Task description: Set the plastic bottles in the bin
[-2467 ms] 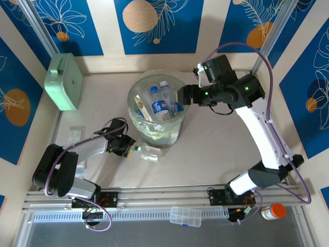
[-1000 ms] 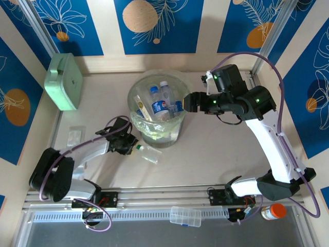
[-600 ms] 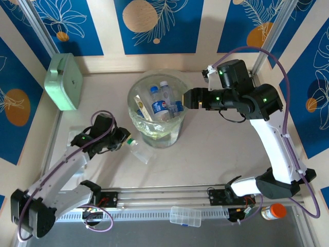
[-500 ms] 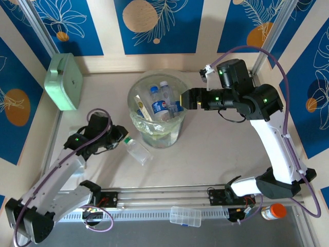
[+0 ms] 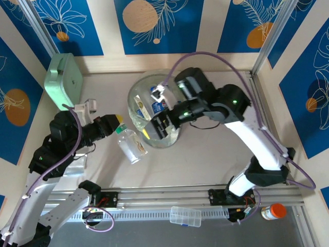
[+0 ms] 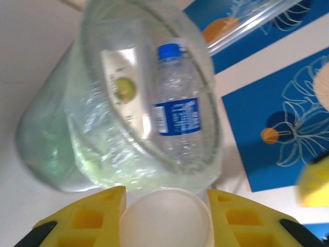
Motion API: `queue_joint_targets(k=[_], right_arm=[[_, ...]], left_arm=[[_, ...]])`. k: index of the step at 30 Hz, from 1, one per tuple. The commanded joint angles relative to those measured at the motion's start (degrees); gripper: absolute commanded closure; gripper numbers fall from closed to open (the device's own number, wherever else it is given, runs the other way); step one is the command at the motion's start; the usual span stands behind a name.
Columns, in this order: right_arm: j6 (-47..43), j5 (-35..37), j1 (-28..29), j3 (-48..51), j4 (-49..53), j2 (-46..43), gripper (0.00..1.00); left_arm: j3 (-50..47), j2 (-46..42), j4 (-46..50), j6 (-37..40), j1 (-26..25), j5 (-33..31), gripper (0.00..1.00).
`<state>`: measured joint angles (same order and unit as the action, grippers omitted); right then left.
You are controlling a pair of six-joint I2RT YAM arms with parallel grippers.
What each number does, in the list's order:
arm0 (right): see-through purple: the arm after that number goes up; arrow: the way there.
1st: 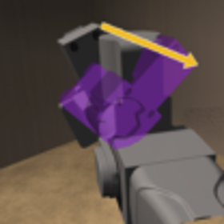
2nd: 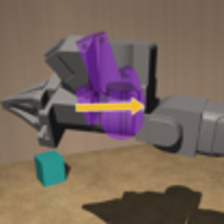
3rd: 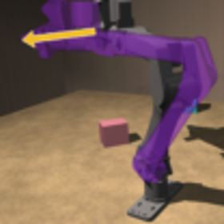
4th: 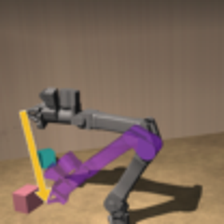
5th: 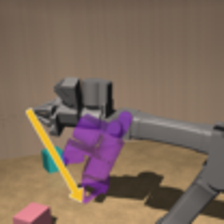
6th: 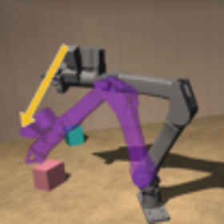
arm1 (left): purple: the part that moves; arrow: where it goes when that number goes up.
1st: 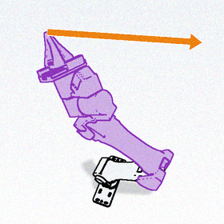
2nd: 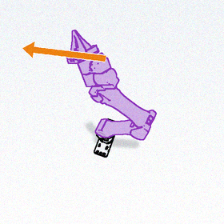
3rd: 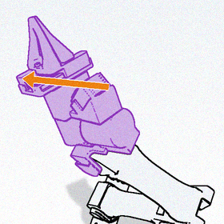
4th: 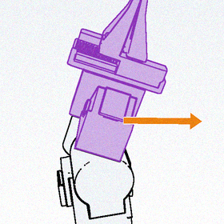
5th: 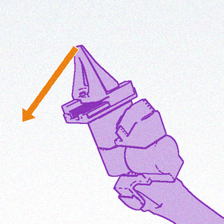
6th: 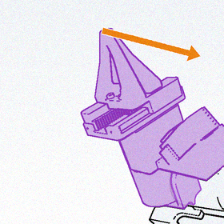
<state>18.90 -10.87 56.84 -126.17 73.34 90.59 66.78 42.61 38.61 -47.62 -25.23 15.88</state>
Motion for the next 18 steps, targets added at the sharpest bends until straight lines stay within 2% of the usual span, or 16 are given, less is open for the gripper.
queue_joint_targets(k=[1,10,18], right_arm=[[-1.5,0.3,2.9,-2.4,2.0,2.2,0.01],[-0.3,-3.6,3.5,-2.0,-1.7,6.0,0.0],[0.4,0.0,3.6,-3.7,-3.1,7.4,0.12]], left_arm=[[3.6,1.9,-2.0,2.9,0.5,4.4,0.97],[7.4,4.5,-7.1,0.3,0.5,6.8,1.0],[10.4,7.3,-9.8,-2.5,0.5,6.0,1.0]])
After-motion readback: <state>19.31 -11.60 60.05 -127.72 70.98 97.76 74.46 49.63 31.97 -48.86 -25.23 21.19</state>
